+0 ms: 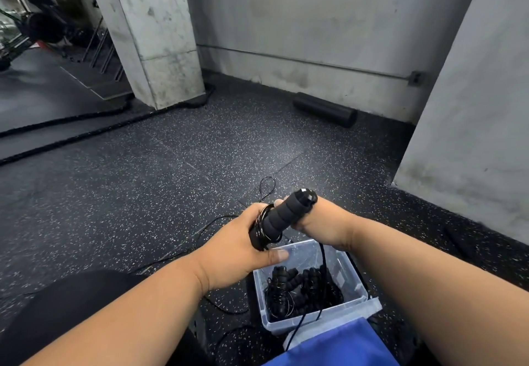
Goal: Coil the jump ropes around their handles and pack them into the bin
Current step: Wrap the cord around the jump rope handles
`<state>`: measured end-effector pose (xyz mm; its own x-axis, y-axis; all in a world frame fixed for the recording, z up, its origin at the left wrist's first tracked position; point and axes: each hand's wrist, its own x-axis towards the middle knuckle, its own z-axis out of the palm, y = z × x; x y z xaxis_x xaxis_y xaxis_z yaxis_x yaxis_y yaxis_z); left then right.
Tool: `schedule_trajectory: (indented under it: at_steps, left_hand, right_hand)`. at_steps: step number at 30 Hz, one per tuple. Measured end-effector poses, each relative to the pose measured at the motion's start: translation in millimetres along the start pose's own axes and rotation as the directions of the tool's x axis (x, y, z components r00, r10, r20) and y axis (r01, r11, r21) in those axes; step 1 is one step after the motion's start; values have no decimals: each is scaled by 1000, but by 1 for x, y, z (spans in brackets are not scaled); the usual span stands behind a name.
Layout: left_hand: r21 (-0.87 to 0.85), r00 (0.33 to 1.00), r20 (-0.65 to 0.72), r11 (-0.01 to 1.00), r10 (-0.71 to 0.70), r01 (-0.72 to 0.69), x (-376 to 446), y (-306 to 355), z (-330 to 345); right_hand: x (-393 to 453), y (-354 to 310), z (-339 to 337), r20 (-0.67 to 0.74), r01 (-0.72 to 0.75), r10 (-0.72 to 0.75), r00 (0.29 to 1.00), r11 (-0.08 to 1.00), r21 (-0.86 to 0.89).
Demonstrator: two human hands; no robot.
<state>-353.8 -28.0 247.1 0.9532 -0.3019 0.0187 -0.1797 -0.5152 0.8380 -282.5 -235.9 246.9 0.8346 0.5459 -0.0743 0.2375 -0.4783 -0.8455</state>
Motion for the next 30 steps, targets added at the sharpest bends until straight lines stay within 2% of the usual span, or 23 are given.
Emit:
schedule_trajectory:
  at_steps: [3, 5, 7, 9, 10, 12, 13, 16, 18, 19, 21, 24, 28, 30]
  left_hand:
    - [24, 997, -61, 998, -52, 54, -1, 3, 0]
    - [95, 999, -26, 994, -45, 47, -2, 1, -4]
    - [130, 1000, -4, 991, -28, 28, -1, -2, -7]
    - [171, 995, -86, 983, -48, 62, 4, -6, -12]
    - [223, 986, -148, 969, -73, 106, 7, -10, -16]
    - [387, 960, -251, 896, -127, 219, 12, -18, -24]
    - [473, 951, -273, 840, -146, 265, 13, -23, -28]
    - [642, 957, -228, 712, -179, 286, 13, -31, -27]
    - [713, 977, -120, 670, -174, 206, 10, -25, -21]
    - [720, 986, -50, 678, -157, 145, 8, -20, -19]
    - [675, 992, 81, 738, -102, 21, 5, -11, -15]
    - [491, 982, 186, 869, -34, -63, 1, 1, -13]
    - [147, 986, 158, 986, 54, -77, 1, 7, -13]
    - [40, 995, 87, 997, 57, -60, 3, 5, -13]
  right_hand:
    - [-3, 0, 2, -18, -1, 0, 1000, 998, -67]
    - [-3, 0, 7, 5, 23, -22, 1000, 995, -101]
    - [-3, -1, 12, 33, -21, 27, 999, 982, -190]
    - [-4, -5, 20, 87, -40, 76, 993, 935, -351]
    - [-6, -7, 26, 106, -51, 93, 990, 936, -348]
    - [-13, -17, 37, 153, -37, 107, 982, 915, -402]
    - [-16, -25, 42, 169, 12, 81, 982, 872, -490]
    - [-23, -50, 45, 162, 128, -25, 986, 742, -659]
    - [-25, -66, 32, 155, 182, -101, 983, 684, -706]
    - [-24, -70, 22, 141, 176, -109, 984, 692, -700]
    - [-23, -74, 3, 101, 136, -95, 990, 805, -578]
    - [-16, -62, -20, 54, 99, -87, 995, 955, -279]
    - [-9, -36, -27, 8, 11, -12, 1000, 992, 122]
    - [-9, -27, -20, 8, 13, -15, 1000, 979, 202]
